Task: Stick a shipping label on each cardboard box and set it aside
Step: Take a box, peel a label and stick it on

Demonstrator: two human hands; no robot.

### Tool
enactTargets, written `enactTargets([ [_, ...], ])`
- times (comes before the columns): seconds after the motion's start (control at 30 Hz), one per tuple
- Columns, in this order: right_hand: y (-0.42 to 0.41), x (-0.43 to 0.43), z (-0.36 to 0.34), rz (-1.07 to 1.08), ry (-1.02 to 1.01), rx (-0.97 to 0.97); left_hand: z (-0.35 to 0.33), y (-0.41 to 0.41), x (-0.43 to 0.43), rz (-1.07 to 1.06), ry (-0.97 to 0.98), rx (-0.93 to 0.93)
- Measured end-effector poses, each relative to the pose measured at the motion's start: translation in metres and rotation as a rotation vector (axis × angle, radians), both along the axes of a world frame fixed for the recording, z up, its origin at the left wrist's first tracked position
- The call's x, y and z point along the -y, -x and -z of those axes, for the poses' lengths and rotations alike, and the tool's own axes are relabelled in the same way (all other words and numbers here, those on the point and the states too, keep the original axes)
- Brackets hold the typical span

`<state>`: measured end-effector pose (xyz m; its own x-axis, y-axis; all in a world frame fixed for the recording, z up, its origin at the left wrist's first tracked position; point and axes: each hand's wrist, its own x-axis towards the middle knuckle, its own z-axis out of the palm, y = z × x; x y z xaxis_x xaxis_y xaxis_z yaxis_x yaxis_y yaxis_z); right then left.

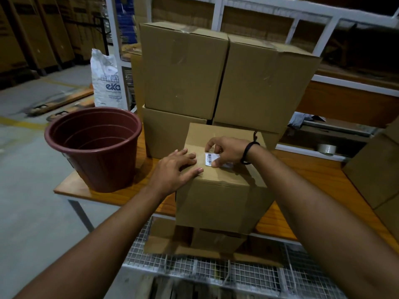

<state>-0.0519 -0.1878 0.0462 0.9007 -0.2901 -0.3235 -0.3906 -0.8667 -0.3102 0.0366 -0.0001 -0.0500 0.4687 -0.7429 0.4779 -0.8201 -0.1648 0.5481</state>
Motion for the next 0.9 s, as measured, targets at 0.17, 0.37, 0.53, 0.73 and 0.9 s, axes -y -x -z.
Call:
enactTargets([
  [0.17,-0.010,-0.003,0.000,-0.002,0.023,-0.005,0.001,0.000,0.001,-0.011,-0.009,0.011],
  [0.37,-0.009,-0.004,0.002,0.003,0.044,-0.002,0.002,0.000,0.000,-0.009,-0.026,0.017],
  [0.53,-0.008,-0.007,0.002,0.009,0.058,0.020,0.003,0.001,0.001,-0.016,-0.019,0.014],
  [0.73,0.000,-0.005,0.005,0.039,0.009,0.084,0.002,0.003,-0.001,-0.018,-0.020,-0.013],
  [0.9,0.030,0.019,0.013,0.159,0.013,0.244,0.001,0.003,0.000,-0.021,-0.012,-0.016],
])
